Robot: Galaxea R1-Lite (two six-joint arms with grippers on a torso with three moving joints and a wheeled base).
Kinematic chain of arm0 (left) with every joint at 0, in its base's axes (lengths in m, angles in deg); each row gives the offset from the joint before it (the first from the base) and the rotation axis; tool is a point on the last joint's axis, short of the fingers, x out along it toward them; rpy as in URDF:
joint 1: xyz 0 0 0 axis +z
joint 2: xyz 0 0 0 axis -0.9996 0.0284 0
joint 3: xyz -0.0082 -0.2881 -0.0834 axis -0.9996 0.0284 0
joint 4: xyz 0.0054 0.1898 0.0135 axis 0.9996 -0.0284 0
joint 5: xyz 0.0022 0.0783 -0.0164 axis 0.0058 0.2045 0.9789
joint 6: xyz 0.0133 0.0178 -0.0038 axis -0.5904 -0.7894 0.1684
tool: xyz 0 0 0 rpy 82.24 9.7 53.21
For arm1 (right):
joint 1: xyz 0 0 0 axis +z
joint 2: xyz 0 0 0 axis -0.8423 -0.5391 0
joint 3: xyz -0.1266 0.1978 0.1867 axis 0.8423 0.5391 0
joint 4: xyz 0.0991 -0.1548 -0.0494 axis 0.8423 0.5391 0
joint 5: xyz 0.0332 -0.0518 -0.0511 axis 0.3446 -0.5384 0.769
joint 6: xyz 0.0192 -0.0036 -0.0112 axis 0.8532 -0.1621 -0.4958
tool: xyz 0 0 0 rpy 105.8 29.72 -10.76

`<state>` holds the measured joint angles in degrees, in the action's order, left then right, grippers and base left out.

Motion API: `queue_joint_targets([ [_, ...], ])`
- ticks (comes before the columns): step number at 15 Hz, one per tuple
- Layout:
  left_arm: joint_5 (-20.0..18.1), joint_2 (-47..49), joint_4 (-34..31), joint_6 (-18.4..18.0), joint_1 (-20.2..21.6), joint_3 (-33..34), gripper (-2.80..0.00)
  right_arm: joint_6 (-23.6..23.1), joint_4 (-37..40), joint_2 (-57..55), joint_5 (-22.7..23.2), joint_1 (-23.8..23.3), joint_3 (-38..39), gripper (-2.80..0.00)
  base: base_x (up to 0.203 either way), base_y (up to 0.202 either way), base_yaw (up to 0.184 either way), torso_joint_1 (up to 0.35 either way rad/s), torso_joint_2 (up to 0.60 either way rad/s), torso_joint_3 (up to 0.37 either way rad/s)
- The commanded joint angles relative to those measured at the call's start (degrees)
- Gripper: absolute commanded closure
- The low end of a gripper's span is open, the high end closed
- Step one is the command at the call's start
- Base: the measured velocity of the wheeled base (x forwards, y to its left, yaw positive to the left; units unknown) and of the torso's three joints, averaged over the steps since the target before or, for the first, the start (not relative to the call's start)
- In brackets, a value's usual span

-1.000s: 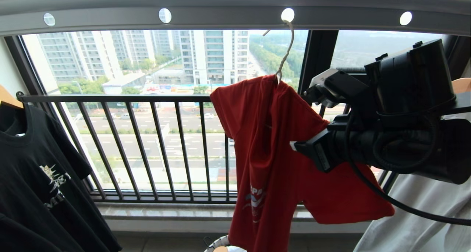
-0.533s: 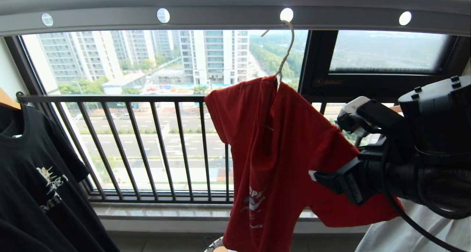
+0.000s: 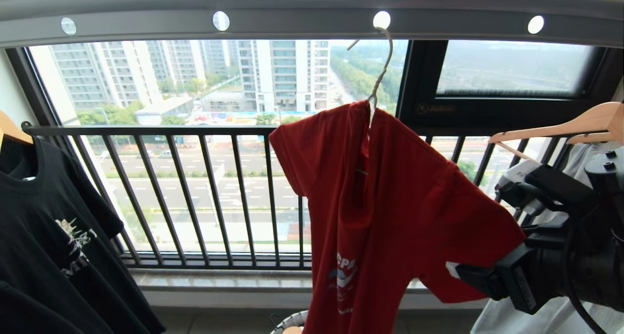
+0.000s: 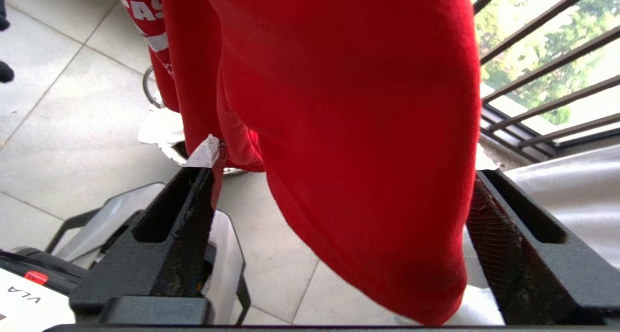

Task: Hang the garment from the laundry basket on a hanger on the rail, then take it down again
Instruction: Hang the clothes rack on the clothesline

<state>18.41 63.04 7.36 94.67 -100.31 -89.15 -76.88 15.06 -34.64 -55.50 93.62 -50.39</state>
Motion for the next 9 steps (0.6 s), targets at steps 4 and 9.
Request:
queue_joint_targets([
  [4,-0.08,0.03,0.09,0.04,-0.02,0.27,0.0,-0.18,0.24,2.77,-0.08,-0.39,2.22,0.0,0.0,0.0,0.0,0.0,0.0,0.0],
  [9,-0.17,0.03,0.09,0.04,-0.02,0.27,0.0,-0.26,0.06,3.81,-0.08,-0.38,4.34,0.0,0.0,0.0,0.0,0.0,0.0,0.0],
])
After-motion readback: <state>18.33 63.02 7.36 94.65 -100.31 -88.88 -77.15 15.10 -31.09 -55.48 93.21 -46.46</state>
